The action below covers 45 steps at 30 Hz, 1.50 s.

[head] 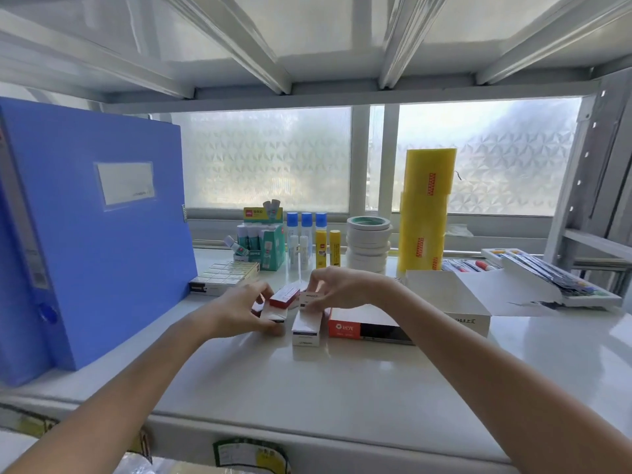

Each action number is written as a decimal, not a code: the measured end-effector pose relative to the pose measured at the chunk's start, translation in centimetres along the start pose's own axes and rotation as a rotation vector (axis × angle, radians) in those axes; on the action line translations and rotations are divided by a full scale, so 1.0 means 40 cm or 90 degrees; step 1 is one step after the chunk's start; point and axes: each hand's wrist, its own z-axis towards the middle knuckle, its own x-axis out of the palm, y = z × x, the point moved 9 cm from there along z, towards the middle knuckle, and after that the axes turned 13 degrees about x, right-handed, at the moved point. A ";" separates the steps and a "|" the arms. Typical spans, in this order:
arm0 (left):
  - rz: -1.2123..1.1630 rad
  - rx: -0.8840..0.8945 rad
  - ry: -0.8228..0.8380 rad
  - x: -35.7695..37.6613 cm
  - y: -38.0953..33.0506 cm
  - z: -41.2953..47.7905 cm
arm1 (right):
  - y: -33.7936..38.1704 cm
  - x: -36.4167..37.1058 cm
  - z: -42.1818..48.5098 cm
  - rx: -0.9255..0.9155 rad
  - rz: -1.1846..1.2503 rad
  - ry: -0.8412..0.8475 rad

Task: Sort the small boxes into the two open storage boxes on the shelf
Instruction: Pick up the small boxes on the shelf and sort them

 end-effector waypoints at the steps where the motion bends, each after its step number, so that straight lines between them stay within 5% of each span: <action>1: -0.001 -0.007 0.012 -0.008 -0.007 -0.009 | 0.003 0.000 -0.002 -0.008 0.032 0.005; 7: 0.240 -0.084 -0.034 -0.186 -0.082 -0.067 | -0.020 -0.144 -0.115 -0.100 0.160 -0.111; 11: 0.101 0.017 -0.072 -0.214 -0.219 -0.018 | -0.164 -0.265 -0.199 -0.049 0.126 -0.154; 17: -0.062 0.260 -0.013 0.034 -0.477 0.183 | -0.373 -0.307 -0.255 0.079 0.050 -0.210; 30: -0.233 0.207 0.003 0.206 -0.527 0.328 | -0.445 -0.317 -0.279 0.056 0.072 -0.253; 37: -0.255 0.170 -0.183 0.170 -0.488 0.314 | -0.459 -0.319 -0.264 0.063 0.070 -0.239; 45: -0.089 0.181 0.002 0.216 -0.531 0.303 | -0.445 -0.272 -0.215 0.067 0.005 -0.203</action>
